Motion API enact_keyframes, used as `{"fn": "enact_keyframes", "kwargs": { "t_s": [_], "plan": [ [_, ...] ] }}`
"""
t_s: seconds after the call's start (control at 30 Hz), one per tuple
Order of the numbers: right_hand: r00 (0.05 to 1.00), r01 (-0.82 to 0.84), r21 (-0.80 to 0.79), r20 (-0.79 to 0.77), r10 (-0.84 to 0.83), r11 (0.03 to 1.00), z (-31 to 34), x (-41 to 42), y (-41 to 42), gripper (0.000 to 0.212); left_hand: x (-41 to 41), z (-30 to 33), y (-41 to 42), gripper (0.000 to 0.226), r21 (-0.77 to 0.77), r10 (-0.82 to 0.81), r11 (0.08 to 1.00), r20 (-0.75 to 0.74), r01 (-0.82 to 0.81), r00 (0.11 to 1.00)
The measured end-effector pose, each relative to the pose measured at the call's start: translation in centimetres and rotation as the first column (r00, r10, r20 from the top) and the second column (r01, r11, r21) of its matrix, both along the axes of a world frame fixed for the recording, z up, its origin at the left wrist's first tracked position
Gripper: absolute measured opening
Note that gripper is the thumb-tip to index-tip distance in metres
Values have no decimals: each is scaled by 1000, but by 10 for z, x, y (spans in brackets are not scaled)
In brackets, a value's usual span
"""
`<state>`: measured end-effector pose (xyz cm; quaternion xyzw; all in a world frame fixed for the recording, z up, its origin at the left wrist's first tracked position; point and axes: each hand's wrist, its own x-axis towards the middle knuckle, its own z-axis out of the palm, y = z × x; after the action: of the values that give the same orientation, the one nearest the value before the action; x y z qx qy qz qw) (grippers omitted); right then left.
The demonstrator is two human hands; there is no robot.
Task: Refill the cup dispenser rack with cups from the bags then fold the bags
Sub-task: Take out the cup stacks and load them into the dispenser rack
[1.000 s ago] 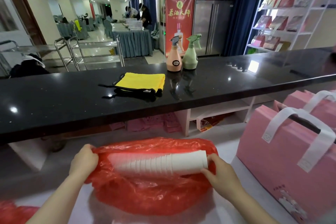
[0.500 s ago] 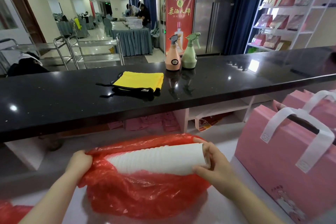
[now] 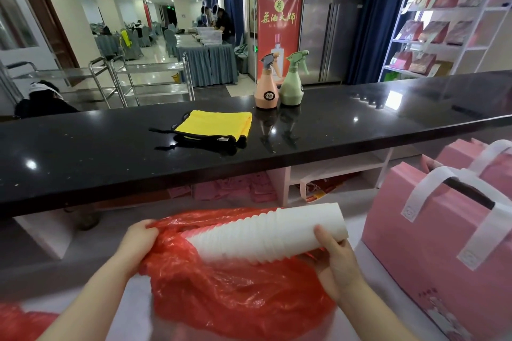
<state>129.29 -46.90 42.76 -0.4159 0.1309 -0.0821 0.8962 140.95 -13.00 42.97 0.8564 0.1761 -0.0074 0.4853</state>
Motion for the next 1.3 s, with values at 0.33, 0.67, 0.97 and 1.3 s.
{"fn": "enact_keyframes", "kwargs": {
  "t_s": [0.33, 0.67, 0.97, 1.3],
  "plan": [
    [977, 132, 202, -194, -92, 970, -18, 3, -7, 58, 0, 2, 10, 32, -52, 52, 998, 126, -46, 991],
    [962, 220, 219, -212, -173, 951, -16, 13, -27, 26, -7, -1, 31, 29, 379, 110, 913, 136, -154, 985],
    [973, 157, 268, -206, -102, 951, -18, 20, -22, 34, -33, 37, -10, 50, 229, -194, 966, 333, 120, 923],
    [993, 29, 207, -121, -4, 978, -11, 32, -1, 42, -102, 41, -19, 42, -250, 15, 967, 277, 57, 961]
  ]
}}
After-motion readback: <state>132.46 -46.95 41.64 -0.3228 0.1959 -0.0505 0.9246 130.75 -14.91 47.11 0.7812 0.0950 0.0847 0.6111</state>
